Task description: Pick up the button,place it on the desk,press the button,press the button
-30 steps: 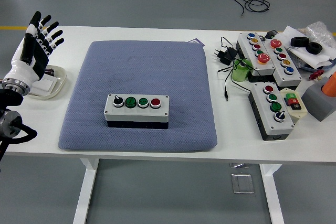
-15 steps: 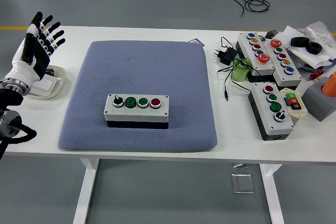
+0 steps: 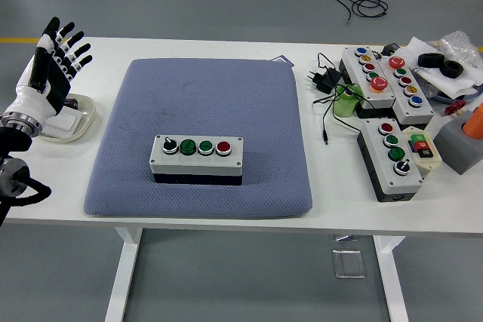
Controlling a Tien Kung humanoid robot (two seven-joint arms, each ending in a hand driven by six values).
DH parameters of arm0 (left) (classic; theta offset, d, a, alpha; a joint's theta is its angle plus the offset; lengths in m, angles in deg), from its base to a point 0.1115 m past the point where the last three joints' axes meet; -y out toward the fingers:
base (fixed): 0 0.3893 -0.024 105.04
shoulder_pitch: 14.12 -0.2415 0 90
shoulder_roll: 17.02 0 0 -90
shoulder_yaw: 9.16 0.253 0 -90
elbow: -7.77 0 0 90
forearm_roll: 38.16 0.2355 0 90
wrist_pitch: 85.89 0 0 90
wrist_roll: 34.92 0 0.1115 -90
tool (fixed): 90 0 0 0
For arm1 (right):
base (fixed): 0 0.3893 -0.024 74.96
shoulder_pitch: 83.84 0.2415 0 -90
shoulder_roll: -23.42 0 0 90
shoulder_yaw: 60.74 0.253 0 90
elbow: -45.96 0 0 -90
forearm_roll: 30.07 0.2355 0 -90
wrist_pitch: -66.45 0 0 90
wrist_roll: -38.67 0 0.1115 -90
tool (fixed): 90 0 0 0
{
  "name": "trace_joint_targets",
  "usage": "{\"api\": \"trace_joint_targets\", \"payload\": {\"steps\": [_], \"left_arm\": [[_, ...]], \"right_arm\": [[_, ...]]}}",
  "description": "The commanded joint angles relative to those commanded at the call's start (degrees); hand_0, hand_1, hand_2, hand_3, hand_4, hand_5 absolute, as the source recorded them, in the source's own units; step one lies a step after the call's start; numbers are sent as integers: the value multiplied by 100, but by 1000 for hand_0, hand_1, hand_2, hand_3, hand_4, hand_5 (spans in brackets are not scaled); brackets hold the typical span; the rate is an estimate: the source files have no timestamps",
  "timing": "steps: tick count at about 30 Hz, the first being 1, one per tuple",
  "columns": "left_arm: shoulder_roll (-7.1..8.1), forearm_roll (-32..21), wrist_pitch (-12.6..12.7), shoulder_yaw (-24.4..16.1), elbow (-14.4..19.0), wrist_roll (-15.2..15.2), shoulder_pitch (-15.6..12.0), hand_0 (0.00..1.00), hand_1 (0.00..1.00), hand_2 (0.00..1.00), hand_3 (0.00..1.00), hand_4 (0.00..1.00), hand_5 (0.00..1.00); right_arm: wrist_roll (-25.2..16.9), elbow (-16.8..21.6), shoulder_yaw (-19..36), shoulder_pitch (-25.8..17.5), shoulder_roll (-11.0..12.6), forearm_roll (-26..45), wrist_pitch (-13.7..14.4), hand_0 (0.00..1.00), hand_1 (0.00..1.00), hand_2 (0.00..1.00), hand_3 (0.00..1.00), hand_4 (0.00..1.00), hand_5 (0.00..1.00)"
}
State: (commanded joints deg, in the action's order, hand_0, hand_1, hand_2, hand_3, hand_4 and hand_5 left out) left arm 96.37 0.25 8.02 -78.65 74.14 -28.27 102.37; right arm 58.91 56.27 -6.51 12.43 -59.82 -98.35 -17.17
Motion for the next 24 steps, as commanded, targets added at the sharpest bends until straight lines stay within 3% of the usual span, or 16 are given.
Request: {"api": "trace_joint_targets", "payload": {"steps": [24], "left_arm": [[7,14,-96,130,-50,-72,-94,909,943,989,998,763,998]], "right_arm": [[-26,0,14,-85,17,24,10,629,549,623,570,306,245]]}}
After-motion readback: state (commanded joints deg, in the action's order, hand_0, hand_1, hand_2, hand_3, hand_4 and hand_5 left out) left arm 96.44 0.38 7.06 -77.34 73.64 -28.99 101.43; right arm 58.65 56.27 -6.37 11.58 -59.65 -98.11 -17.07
